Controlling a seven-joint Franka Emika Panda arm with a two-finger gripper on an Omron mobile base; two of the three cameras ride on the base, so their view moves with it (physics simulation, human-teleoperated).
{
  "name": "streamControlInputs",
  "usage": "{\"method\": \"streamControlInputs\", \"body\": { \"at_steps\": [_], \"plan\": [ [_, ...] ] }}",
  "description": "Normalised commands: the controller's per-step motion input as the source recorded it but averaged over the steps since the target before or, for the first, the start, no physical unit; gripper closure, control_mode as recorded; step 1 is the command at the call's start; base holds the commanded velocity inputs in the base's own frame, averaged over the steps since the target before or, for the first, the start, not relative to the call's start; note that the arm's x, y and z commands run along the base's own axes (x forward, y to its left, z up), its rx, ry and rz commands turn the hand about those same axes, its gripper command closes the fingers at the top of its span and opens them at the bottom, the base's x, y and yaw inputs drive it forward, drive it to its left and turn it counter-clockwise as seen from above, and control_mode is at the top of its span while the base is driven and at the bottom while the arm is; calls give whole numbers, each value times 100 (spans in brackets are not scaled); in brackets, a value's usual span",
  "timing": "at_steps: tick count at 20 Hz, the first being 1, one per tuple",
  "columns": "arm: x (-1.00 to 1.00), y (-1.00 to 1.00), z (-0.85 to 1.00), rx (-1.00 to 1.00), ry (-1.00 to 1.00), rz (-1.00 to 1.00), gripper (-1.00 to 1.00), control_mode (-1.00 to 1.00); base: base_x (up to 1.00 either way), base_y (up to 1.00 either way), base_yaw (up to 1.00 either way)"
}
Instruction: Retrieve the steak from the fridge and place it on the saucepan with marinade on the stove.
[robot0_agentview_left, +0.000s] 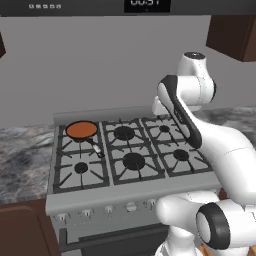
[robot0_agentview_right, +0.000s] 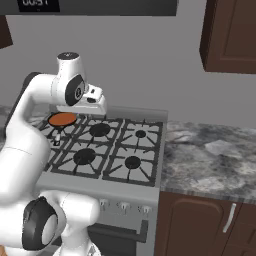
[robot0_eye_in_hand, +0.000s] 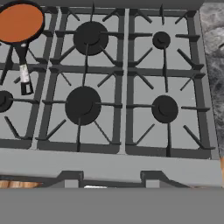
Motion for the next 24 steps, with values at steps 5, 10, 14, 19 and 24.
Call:
{"method": "streamControlInputs", "body": {
  "at_steps": [5,10,14,19,24],
  "plan": [
    [-59,0,-4,0,-9,0,-100,-100,0,0,0],
    [-99,-4,-20,0,-14,0,-100,-100,0,0,0],
    [-87,-3,-24,0,-13,0,-100,-100,0,0,0],
    [-75,0,-23,0,-13,0,-100,-100,0,0,0],
    [-30,0,-10,0,-6,0,-100,100,0,0,0]
  ]
}}
